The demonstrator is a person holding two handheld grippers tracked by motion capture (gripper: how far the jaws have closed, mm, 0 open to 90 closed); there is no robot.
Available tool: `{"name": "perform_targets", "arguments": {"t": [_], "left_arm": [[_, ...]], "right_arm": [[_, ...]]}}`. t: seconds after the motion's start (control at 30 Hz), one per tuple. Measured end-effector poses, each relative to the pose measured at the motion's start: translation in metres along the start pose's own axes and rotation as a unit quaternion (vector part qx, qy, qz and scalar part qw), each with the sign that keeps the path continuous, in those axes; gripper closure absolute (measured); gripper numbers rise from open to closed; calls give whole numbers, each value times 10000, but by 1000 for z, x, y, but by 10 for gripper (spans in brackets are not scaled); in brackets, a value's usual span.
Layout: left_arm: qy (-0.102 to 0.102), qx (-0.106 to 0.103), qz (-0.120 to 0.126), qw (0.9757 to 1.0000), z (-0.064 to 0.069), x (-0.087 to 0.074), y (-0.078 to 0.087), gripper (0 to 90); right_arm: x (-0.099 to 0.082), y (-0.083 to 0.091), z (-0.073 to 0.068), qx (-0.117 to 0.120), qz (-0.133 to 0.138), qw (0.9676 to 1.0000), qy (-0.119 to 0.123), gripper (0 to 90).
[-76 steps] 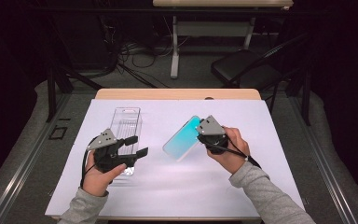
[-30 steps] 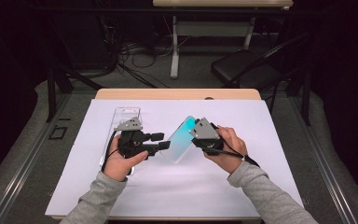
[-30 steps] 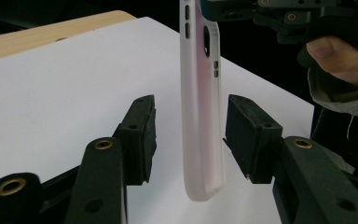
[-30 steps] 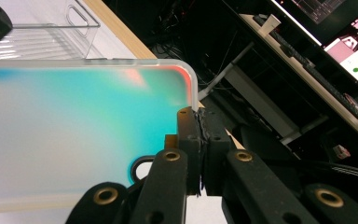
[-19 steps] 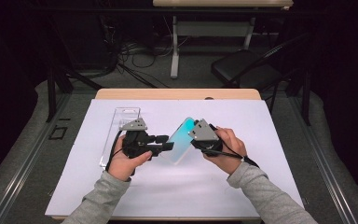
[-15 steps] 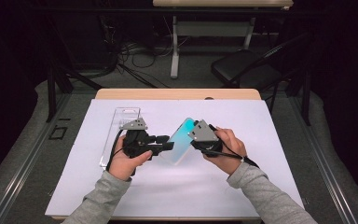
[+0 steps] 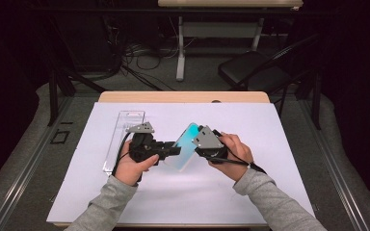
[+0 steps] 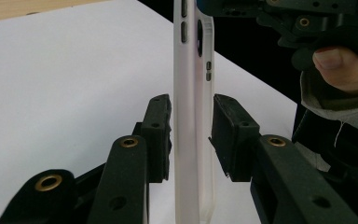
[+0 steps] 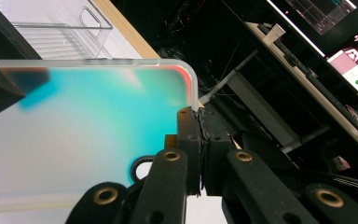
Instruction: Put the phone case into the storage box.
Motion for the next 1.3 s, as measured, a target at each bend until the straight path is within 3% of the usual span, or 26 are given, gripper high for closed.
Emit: {"name": "perform_targets", "arguments": {"t": [0.53,1.3], "left_arm": [[83,-19,-227,9997,0,-2,-8,716],[269,-108,-297,9991,-3,-4,-9,796]], "right_arm": [[1,0,-3,34,38,10000,24,889],[1,0,-5,58,64,9999,74,889]]}}
Point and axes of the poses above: each handheld gripper's, and its own axes: y roughly backward along the jaws, x roughly out of its top, z roughly to its right, the point moved 3 cm from there along -y, roughly forward along the jaws, and after that the axes turned 11 degrees about x, right-handed, at the moved point
